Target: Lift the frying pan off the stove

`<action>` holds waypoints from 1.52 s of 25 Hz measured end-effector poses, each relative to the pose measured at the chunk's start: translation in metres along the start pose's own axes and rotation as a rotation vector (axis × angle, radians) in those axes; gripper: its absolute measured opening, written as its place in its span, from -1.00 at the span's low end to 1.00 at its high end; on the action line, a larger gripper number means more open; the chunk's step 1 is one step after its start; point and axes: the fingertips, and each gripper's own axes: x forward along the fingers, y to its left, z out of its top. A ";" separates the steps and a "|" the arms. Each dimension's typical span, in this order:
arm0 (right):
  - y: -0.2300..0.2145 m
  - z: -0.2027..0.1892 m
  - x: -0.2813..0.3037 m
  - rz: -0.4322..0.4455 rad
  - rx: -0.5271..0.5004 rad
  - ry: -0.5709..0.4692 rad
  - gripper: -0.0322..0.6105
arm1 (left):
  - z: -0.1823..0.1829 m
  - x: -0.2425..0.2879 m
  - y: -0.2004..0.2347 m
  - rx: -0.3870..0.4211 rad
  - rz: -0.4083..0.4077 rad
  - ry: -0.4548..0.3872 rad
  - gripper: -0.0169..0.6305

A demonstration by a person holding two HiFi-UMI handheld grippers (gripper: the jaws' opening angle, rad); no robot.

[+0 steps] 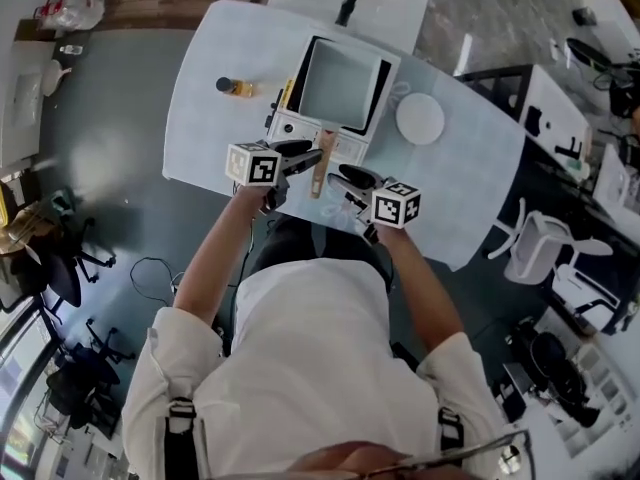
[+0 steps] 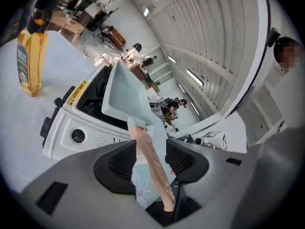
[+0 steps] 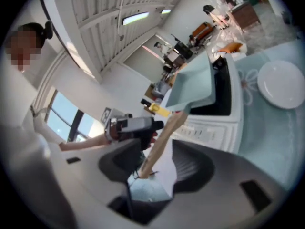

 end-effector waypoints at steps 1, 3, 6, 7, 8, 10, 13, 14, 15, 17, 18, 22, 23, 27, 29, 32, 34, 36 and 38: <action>-0.003 -0.003 0.006 0.005 0.027 0.006 -0.23 | -0.002 0.005 0.005 -0.022 -0.016 0.020 -0.28; -0.009 -0.008 0.016 0.014 0.073 0.018 -0.17 | -0.004 0.013 0.011 -0.051 -0.045 0.057 -0.22; -0.016 -0.014 0.029 0.029 0.116 0.037 -0.12 | -0.004 0.025 0.015 -0.074 -0.084 0.099 -0.18; -0.016 -0.015 0.032 0.037 0.124 0.045 -0.11 | -0.003 0.029 0.016 -0.078 -0.095 0.109 -0.17; -0.015 -0.016 0.035 0.051 0.132 0.053 -0.11 | -0.003 0.032 0.016 -0.081 -0.106 0.119 -0.17; -0.010 -0.018 0.043 0.090 0.149 0.072 -0.10 | -0.002 0.038 0.016 -0.094 -0.133 0.139 -0.17; -0.002 -0.022 0.055 0.140 0.171 0.098 -0.11 | -0.005 0.048 0.014 -0.112 -0.178 0.177 -0.17; -0.002 -0.023 0.059 0.150 0.175 0.106 -0.11 | -0.006 0.051 0.014 -0.112 -0.187 0.190 -0.16; -0.002 -0.025 0.062 0.160 0.180 0.112 -0.11 | -0.008 0.054 0.014 -0.111 -0.195 0.202 -0.17; -0.001 -0.026 0.066 0.182 0.192 0.117 -0.11 | -0.011 0.060 0.013 -0.109 -0.214 0.224 -0.17; 0.000 -0.026 0.066 0.193 0.197 0.121 -0.11 | -0.012 0.063 0.011 -0.108 -0.226 0.233 -0.17; 0.006 -0.028 0.070 0.231 0.188 0.144 -0.26 | -0.014 0.071 0.007 -0.126 -0.275 0.253 -0.22; 0.006 -0.028 0.071 0.232 0.186 0.145 -0.42 | -0.014 0.071 0.007 -0.134 -0.286 0.251 -0.23; 0.008 -0.026 0.073 0.236 0.183 0.135 -0.45 | -0.012 0.071 0.007 -0.165 -0.303 0.232 -0.27; 0.008 -0.026 0.072 0.235 0.176 0.133 -0.45 | -0.012 0.071 0.006 -0.163 -0.298 0.226 -0.27; 0.009 -0.027 0.070 0.238 0.172 0.125 -0.45 | -0.013 0.071 0.005 -0.160 -0.292 0.222 -0.27; 0.011 -0.026 0.068 0.239 0.167 0.117 -0.45 | -0.013 0.070 0.002 -0.158 -0.295 0.218 -0.27; 0.014 -0.025 0.067 0.232 0.156 0.111 -0.45 | -0.012 0.069 -0.002 -0.147 -0.299 0.215 -0.27; 0.019 -0.026 0.064 0.227 0.141 0.105 -0.45 | -0.014 0.066 -0.009 -0.131 -0.302 0.217 -0.27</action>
